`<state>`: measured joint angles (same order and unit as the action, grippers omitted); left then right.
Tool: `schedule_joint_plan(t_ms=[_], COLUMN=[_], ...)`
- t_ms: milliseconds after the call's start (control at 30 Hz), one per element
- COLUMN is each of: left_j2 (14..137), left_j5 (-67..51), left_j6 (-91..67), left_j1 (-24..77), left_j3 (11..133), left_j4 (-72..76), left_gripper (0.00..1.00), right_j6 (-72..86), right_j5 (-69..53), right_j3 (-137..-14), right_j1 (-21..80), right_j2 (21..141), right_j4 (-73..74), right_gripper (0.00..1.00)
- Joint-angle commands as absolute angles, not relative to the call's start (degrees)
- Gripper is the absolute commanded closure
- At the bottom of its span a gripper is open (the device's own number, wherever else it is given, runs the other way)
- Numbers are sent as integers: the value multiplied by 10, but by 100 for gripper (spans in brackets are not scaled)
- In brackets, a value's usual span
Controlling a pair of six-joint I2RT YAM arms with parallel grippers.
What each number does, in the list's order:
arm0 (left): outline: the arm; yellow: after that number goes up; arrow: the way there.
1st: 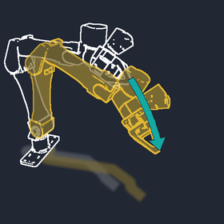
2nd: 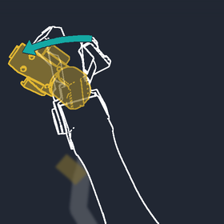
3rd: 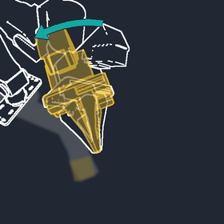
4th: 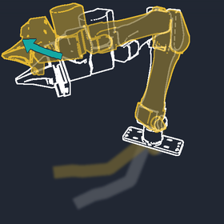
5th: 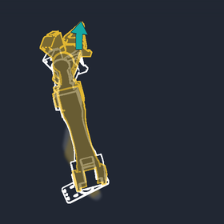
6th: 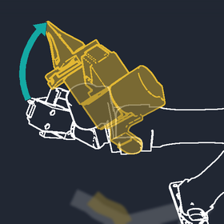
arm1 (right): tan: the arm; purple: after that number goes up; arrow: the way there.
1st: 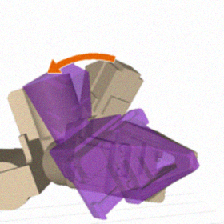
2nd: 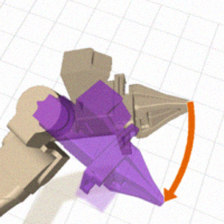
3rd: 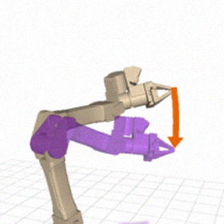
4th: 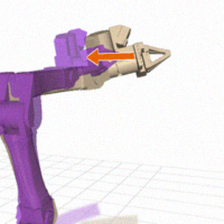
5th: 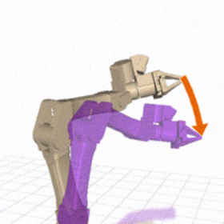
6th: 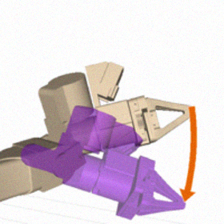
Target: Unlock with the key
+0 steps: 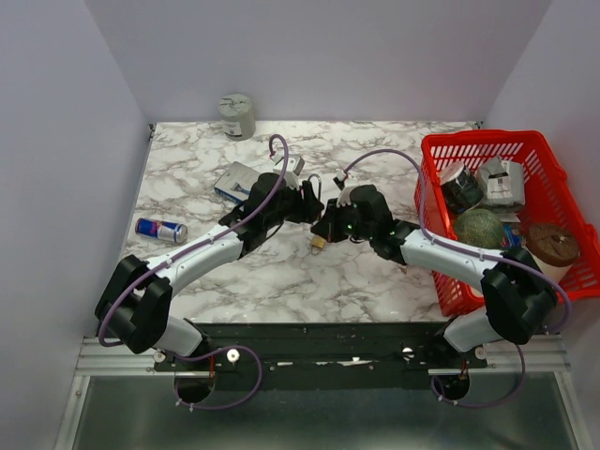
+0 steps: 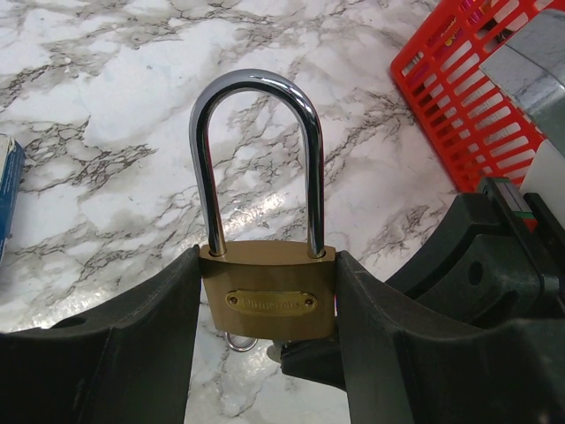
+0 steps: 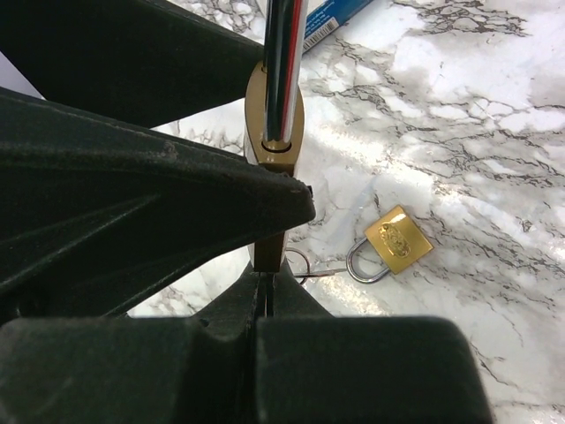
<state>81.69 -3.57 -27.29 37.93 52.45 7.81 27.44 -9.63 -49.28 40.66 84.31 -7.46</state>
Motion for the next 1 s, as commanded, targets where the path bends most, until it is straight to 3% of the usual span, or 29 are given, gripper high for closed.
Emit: schedule_joint_plan(t_ms=[0, 967], left_j2=[825, 830], left_j5=[-89, -99], left_j6=[-279, -294], left_j1=[389, 423], left_j3=[529, 525], left_j4=[54, 54], left_gripper=[100, 100], right_j6=[275, 254], right_j5=[-40, -3], right_j3=[-501, -491], right_j1=[403, 396], right_j2=[815, 775], right_j4=[-160, -196], right_gripper=[99, 99])
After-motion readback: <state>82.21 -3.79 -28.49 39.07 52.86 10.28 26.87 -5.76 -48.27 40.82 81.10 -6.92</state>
